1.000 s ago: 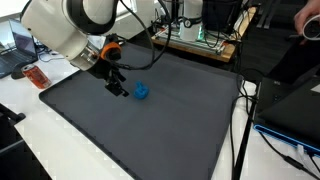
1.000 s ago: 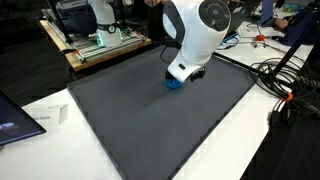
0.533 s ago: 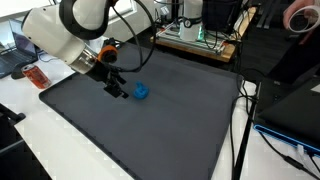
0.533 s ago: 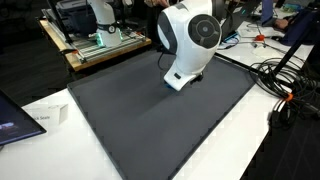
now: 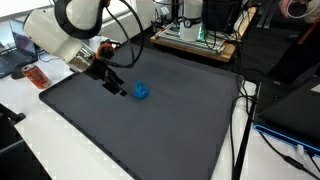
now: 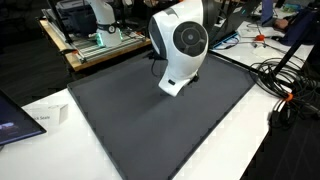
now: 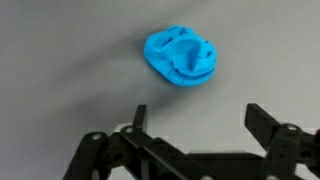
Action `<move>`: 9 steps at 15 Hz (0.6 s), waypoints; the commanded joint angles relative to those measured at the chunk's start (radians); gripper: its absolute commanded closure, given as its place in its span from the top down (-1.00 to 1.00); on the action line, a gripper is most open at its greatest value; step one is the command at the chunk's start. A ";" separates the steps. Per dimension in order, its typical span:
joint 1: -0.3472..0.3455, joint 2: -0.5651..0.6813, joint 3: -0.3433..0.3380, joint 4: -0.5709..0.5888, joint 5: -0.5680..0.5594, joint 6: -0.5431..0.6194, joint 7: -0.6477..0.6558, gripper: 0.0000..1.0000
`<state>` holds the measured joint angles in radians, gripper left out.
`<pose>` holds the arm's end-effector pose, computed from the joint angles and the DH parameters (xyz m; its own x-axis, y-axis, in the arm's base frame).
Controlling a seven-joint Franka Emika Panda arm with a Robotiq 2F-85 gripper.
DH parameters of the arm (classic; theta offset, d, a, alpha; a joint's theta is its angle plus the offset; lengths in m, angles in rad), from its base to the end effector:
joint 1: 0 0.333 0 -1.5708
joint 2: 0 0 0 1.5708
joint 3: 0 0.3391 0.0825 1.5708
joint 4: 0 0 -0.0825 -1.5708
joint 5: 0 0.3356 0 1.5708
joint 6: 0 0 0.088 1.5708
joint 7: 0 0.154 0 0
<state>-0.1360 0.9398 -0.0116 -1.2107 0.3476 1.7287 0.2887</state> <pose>0.6699 -0.0502 0.1816 0.7622 -0.4365 -0.4781 -0.5590 -0.8162 -0.1461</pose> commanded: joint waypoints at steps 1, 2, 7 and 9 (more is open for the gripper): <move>-0.018 -0.056 0.018 -0.096 0.023 0.053 -0.099 1.00; -0.021 -0.067 0.021 -0.119 0.026 0.072 -0.122 1.00; -0.056 -0.119 0.042 -0.243 0.080 0.166 -0.219 1.00; -0.077 -0.149 0.051 -0.307 0.115 0.210 -0.274 1.00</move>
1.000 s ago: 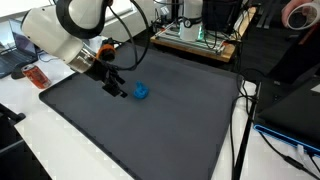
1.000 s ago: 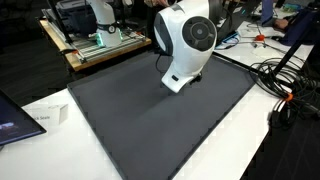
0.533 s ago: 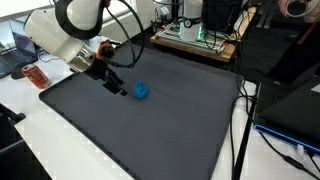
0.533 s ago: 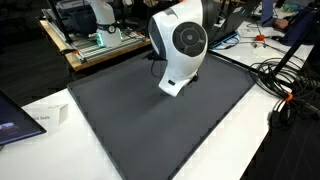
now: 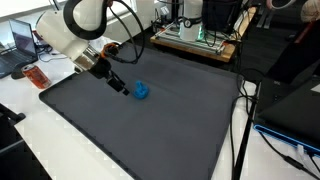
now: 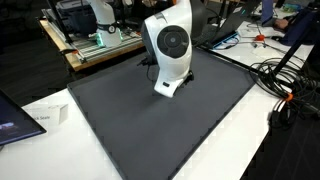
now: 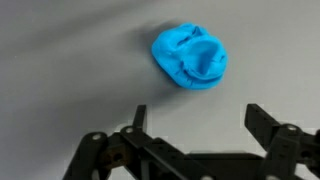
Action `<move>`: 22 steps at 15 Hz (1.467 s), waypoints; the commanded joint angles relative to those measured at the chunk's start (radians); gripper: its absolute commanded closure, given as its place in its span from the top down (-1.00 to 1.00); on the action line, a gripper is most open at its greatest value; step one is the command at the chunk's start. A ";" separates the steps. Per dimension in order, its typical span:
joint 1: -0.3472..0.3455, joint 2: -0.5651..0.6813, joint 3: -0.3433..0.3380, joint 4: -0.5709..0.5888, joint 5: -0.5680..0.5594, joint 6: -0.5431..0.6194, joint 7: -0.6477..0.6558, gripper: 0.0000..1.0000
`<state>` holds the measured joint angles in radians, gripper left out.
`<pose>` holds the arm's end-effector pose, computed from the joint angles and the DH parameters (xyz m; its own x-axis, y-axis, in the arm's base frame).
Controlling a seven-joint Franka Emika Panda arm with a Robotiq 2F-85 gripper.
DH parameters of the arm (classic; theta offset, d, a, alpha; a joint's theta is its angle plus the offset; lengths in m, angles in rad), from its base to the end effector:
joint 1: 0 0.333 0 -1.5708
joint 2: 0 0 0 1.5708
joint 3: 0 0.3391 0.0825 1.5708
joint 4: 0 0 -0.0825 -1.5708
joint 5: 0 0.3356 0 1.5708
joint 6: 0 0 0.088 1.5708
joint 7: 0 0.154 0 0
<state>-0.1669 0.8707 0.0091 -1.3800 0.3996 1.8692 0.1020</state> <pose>0.6549 -0.0574 0.1736 0.8396 -0.3437 -0.4205 -0.4768 -0.8373 -0.2675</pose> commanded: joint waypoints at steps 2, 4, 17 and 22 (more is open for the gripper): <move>-0.068 -0.111 0.037 -0.199 0.096 0.112 -0.142 1.00; -0.090 -0.143 0.047 -0.264 0.132 0.161 -0.207 1.00; -0.176 -0.386 0.078 -0.695 0.499 0.392 -0.718 1.00; -0.129 -0.498 0.039 -0.847 0.639 0.451 -0.875 1.00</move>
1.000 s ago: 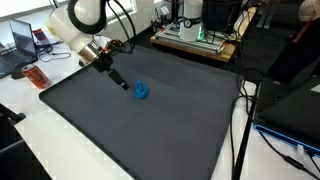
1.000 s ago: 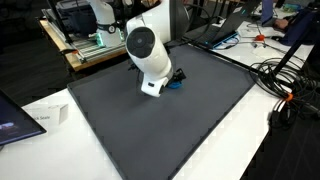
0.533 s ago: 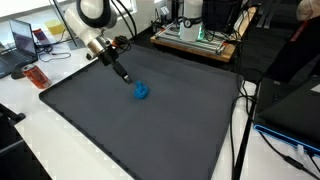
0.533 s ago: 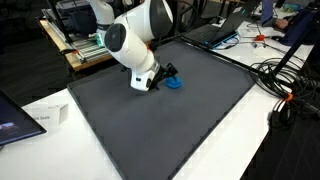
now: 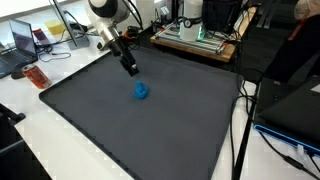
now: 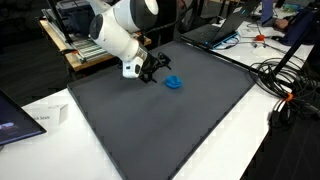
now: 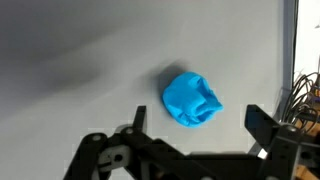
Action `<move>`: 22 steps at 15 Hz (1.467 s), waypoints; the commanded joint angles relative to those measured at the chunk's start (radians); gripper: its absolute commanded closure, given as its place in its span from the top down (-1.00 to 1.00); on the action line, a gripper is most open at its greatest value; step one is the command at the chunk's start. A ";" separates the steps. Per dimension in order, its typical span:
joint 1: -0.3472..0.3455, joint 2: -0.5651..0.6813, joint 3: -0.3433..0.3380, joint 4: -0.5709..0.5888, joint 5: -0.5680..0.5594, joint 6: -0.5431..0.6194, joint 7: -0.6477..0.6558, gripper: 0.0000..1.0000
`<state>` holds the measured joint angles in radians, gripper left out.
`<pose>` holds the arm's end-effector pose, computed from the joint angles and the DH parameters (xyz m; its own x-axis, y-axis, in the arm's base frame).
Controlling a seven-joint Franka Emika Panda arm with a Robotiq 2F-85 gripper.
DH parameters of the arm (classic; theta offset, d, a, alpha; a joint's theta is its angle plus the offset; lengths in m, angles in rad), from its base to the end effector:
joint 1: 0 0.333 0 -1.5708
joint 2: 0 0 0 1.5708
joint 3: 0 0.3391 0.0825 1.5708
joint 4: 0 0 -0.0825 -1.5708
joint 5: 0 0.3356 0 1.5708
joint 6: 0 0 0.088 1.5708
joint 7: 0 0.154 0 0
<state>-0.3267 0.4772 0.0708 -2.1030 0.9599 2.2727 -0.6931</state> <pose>0.5324 -0.0877 0.1988 0.9526 -0.2968 -0.0672 -0.2680 -0.7133 -0.6476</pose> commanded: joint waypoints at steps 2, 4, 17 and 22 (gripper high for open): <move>0.061 -0.157 -0.039 -0.182 0.094 0.082 -0.085 1.00; 0.097 -0.209 -0.052 -0.234 0.096 0.132 -0.056 1.00; 0.326 -0.440 -0.059 -0.462 -0.238 0.478 0.616 1.00; 0.340 -0.513 -0.063 -0.487 -0.602 0.442 0.990 1.00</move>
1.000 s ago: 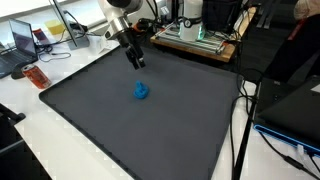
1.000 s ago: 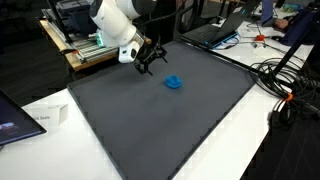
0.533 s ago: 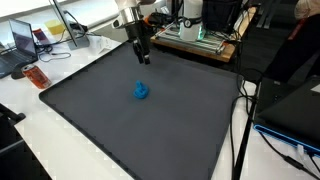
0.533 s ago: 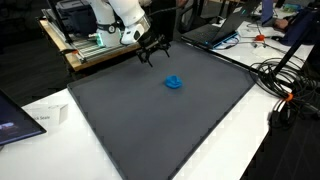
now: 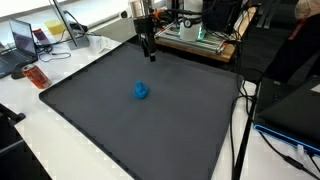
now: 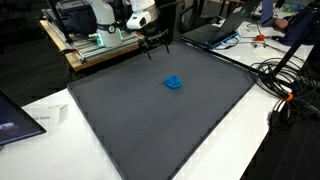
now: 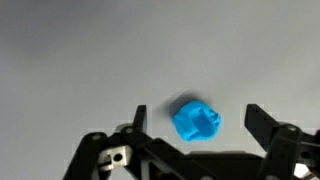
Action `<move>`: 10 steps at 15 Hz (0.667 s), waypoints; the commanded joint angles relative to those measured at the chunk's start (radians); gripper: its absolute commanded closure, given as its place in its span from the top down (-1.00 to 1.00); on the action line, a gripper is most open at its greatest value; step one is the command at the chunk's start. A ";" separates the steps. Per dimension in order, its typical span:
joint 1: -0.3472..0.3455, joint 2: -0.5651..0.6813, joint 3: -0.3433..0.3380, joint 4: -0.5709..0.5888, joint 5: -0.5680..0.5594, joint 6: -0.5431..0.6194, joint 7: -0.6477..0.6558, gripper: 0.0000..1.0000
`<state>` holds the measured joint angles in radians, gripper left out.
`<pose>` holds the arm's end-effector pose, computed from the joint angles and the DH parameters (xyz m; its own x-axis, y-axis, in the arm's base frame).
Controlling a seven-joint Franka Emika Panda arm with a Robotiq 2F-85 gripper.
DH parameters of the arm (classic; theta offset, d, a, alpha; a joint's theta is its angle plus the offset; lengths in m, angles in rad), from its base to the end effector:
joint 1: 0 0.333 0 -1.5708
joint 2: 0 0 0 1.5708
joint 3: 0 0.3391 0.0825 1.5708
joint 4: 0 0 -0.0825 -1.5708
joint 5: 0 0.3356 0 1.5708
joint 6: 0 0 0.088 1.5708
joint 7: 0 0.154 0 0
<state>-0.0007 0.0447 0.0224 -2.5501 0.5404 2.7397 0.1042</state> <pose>0.4495 -0.0009 0.2831 0.8390 -0.5421 0.0474 -0.5108 -0.8146 -0.2748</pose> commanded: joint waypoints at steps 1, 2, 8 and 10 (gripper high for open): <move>0.011 -0.097 -0.013 -0.036 -0.249 -0.048 0.249 1.00; 0.009 -0.116 -0.009 -0.029 -0.312 -0.072 0.305 1.00; 0.000 -0.227 0.043 0.051 -0.522 -0.333 0.437 1.00; 0.003 -0.251 0.067 0.088 -0.561 -0.413 0.437 1.00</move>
<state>0.0013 -0.1550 0.0594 -2.5023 0.0502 2.4425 0.5059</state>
